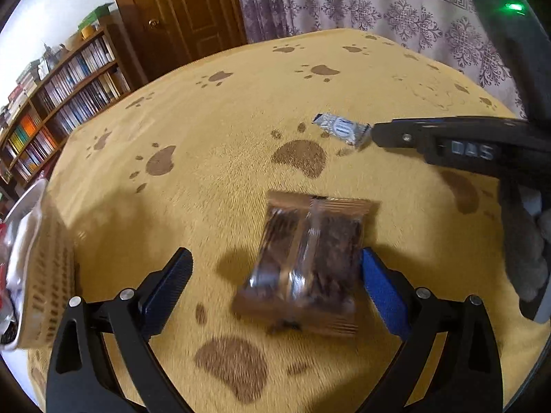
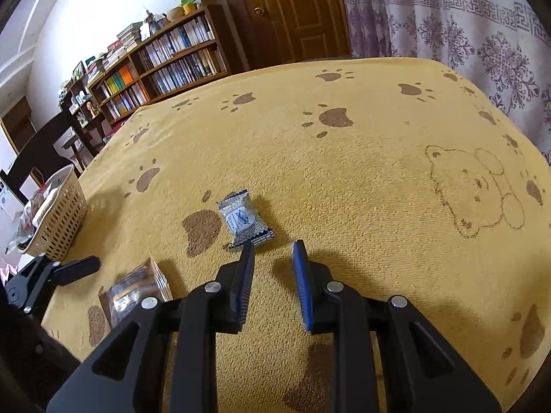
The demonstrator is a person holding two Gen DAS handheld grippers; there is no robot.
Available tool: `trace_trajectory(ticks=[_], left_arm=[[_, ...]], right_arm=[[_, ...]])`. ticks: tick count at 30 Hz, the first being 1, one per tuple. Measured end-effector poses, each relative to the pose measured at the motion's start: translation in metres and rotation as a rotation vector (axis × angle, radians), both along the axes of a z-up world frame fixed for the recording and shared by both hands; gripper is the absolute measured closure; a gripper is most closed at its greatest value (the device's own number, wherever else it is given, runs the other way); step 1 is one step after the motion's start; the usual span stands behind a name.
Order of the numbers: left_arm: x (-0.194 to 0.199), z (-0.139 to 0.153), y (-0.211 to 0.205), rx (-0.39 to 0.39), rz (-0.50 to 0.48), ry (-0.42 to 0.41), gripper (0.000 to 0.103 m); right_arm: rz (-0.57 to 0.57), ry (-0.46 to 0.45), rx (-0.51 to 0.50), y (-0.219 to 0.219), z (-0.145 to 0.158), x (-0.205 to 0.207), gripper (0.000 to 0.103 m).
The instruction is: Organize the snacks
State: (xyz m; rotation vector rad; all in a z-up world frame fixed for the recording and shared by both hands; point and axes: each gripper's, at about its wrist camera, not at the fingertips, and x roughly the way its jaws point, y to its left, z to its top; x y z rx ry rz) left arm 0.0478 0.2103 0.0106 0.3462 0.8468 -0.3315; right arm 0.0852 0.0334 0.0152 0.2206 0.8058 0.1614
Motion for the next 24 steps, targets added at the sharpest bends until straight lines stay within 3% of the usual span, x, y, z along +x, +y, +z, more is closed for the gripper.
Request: trace_trajectory(ticks=[5, 10, 16, 24], left_arm=[[0.01, -0.003, 0.007, -0.08, 0.012, 0.047, 0.008], [0.002, -0.001, 0.012, -0.13, 0.016, 0.034, 0.045], [-0.002, 0.006, 0.026, -0.184, 0.059, 0.023, 0.048], [-0.014, 0.033, 0.046, -0.228, 0.09, -0.044, 0.048]], right_arm=[[0.004, -0.005, 0.006, 0.0, 0.0, -0.001, 0.079], [0.012, -0.019, -0.001, 0.002, 0.003, 0.0, 0.076], [0.022, -0.038, -0.03, 0.006, 0.011, 0.006, 0.057], [0.094, -0.039, -0.137, 0.033, 0.016, 0.033, 0.056]])
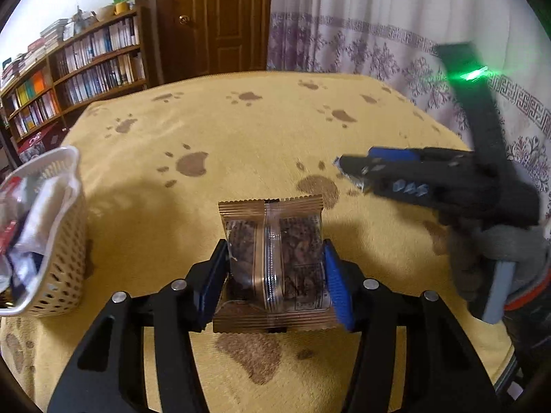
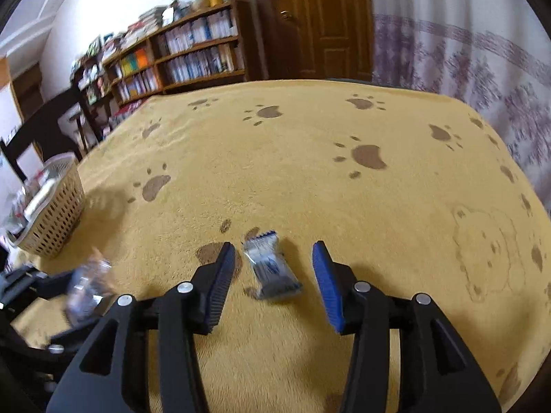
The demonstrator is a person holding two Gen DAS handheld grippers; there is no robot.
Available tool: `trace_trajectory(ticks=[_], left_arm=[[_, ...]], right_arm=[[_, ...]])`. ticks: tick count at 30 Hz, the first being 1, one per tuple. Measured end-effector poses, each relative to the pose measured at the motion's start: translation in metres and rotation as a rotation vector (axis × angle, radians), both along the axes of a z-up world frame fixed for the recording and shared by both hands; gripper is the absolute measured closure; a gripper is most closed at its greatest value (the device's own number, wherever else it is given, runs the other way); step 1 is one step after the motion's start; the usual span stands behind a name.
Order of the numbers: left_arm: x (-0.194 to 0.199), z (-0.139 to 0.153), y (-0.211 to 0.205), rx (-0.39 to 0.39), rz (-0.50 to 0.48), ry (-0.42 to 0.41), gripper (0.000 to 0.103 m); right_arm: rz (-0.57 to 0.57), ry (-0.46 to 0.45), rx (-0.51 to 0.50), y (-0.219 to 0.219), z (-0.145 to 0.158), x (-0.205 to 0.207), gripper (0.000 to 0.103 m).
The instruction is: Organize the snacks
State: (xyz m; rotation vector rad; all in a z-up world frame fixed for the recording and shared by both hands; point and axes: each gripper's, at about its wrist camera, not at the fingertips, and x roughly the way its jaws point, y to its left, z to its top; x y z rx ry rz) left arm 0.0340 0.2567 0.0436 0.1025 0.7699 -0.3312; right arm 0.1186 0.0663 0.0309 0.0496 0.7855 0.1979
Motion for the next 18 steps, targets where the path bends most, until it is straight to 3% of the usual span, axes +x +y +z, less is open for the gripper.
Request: trace_trajectory(ticks=[3, 4, 8, 18], left_arm=[[-0.004, 0.008, 0.008, -0.009, 0.015, -0.022, 0.048], [-0.005, 0.01, 0.01, -0.012, 0.02, -0.028, 0.048], [-0.007, 0.019, 0.021, -0.018, 0.048, -0.053, 0.048], [-0.009, 0.036, 0.049, -0.048, 0.118, -0.095, 0.048]], right_arm=[[0.018, 0.023, -0.078, 0.012, -0.008, 0.01, 0.06], [0.016, 0.032, -0.114, 0.015, -0.012, 0.012, 0.067], [0.017, 0.029, -0.133, 0.018, -0.014, 0.01, 0.079], [-0.003, -0.008, -0.056, 0.017, 0.002, -0.01, 0.079]])
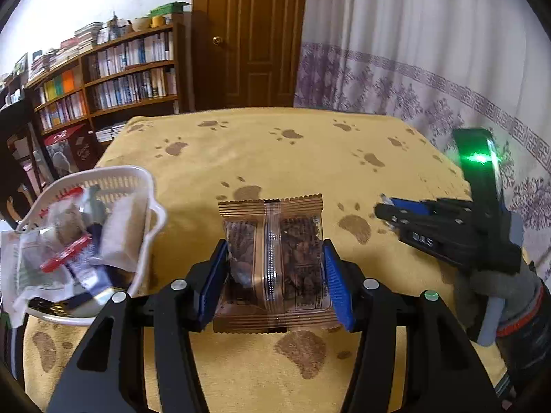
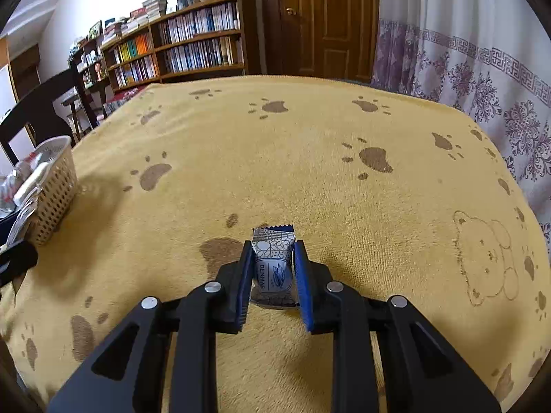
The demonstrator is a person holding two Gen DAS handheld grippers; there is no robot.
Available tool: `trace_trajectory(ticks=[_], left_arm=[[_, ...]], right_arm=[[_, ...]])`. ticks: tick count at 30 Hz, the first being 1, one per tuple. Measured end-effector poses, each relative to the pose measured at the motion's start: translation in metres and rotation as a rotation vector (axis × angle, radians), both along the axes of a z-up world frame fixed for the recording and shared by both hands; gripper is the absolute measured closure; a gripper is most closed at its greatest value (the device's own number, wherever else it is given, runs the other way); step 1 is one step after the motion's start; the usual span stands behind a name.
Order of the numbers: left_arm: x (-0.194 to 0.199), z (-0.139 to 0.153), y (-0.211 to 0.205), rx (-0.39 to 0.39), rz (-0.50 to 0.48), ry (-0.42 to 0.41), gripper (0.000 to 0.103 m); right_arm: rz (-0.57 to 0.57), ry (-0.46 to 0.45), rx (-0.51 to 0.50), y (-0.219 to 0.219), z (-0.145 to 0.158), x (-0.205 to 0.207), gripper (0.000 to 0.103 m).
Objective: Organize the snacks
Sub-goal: 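Carry the brown packet into the basket and open the left gripper while the right carries the candy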
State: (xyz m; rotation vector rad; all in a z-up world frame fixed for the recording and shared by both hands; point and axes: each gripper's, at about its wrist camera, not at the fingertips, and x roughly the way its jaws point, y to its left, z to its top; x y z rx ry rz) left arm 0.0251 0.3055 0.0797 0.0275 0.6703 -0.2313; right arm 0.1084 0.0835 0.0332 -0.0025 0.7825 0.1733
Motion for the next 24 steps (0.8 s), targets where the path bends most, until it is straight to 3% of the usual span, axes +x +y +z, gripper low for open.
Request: trace_trajectory(ticks=[7, 17, 24], left_arm=[[-0.002, 0.018, 0.038, -0.025, 0.097, -0.051, 0.048], [-0.001, 0.048, 0.128, -0.053, 0.301, -0.124, 0.048], [0.02, 0.045, 0.177, -0.098, 0.362, -0.092, 0.048]], right_arm=[[0.02, -0.025, 0.036, 0.008, 0.012, -0.014, 0.079], [0.049, -0.038, 0.073, 0.019, 0.021, -0.026, 0.079], [0.071, -0.042, 0.081, 0.031, 0.024, -0.032, 0.079]])
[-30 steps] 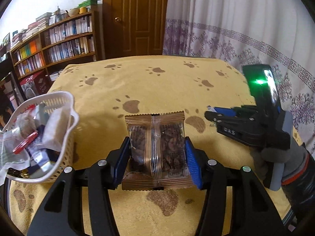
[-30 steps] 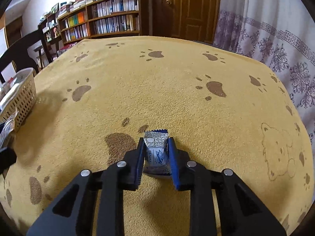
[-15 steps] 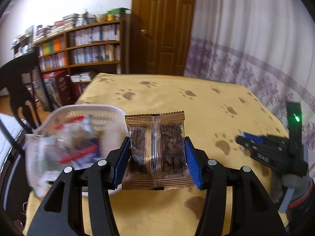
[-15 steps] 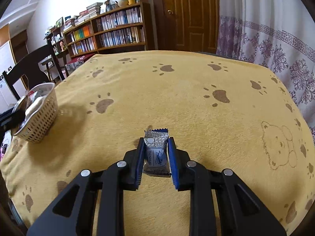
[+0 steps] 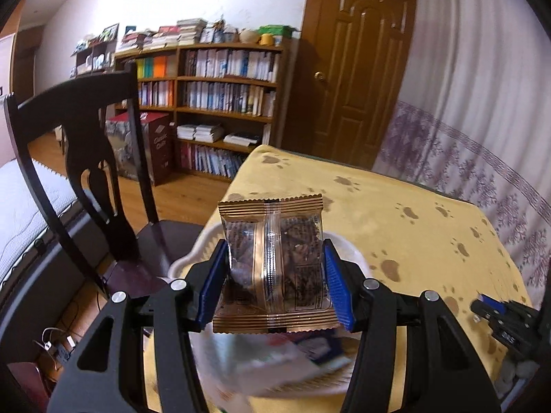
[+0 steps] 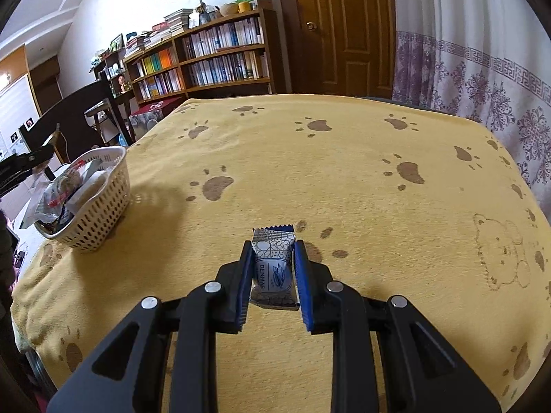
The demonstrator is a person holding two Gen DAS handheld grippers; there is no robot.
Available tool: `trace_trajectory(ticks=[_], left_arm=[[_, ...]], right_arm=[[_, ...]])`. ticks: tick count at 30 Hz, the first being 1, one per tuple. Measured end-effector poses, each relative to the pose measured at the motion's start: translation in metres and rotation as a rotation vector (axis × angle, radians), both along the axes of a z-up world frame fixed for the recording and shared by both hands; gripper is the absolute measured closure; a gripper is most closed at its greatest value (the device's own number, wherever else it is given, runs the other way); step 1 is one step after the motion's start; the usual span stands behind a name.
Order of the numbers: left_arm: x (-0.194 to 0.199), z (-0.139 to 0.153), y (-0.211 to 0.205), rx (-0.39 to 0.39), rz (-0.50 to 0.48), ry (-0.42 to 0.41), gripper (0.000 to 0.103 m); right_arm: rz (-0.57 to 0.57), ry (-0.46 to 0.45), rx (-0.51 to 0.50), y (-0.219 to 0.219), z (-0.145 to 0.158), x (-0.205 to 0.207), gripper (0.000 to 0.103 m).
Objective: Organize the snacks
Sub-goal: 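Carry the brown packet into the basket and open the left gripper while the right carries the candy, then lower the blue-white candy into the basket and open the right gripper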
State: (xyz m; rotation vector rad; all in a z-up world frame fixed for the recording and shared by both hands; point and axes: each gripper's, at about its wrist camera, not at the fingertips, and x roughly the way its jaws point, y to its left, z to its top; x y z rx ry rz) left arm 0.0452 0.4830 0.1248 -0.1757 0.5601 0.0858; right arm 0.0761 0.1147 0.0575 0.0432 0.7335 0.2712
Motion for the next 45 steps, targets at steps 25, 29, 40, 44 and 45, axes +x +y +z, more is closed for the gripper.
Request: trace_trajectory(ticks=[25, 29, 40, 44, 45], left_arm=[[-0.032, -0.002, 0.05, -0.103, 0.198, -0.064, 0.013], [-0.048, 0.008, 0.052, -0.066, 0.246, -0.094, 0.01], [-0.064, 0.025, 0.042, -0.002, 0.245, -0.157, 0.006], [-0.063, 0.024, 0.04, 0.019, 0.249, -0.157, 0.006], [-0.063, 0.023, 0.041, 0.021, 0.251, -0.155, 0.006]], right_arm=[[0.167, -0.04, 0.071, 0.068, 0.033, -0.018, 0.079], [0.226, -0.042, 0.114, 0.091, 0.045, -0.019, 0.079], [0.414, -0.056, 0.121, 0.187, 0.063, -0.026, 0.079], [0.449, -0.034, 0.093, 0.211, 0.055, -0.025, 0.079], [0.455, -0.026, 0.083, 0.218, 0.051, -0.025, 0.079]])
